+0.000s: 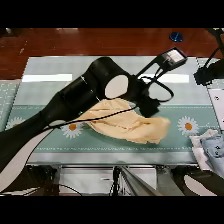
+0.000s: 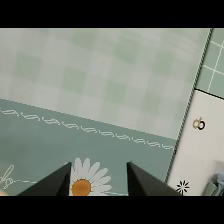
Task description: Fold the shirts.
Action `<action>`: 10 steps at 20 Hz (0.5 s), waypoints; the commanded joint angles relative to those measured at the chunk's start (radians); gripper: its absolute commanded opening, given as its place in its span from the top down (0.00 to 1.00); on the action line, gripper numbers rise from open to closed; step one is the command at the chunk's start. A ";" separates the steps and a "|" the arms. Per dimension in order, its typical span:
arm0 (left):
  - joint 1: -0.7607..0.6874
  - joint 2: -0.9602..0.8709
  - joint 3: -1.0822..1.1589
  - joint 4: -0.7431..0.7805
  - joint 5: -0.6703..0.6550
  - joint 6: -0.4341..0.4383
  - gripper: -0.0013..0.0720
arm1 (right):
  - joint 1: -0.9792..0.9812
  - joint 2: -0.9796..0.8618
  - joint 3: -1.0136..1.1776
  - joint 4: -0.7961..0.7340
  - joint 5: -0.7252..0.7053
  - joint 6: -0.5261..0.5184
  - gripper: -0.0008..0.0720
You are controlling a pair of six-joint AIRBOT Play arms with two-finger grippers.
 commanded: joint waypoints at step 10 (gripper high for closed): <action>1.201 0.198 -0.492 -0.565 -0.182 0.150 0.10 | -0.249 0.008 -0.198 0.388 -0.066 -0.077 0.25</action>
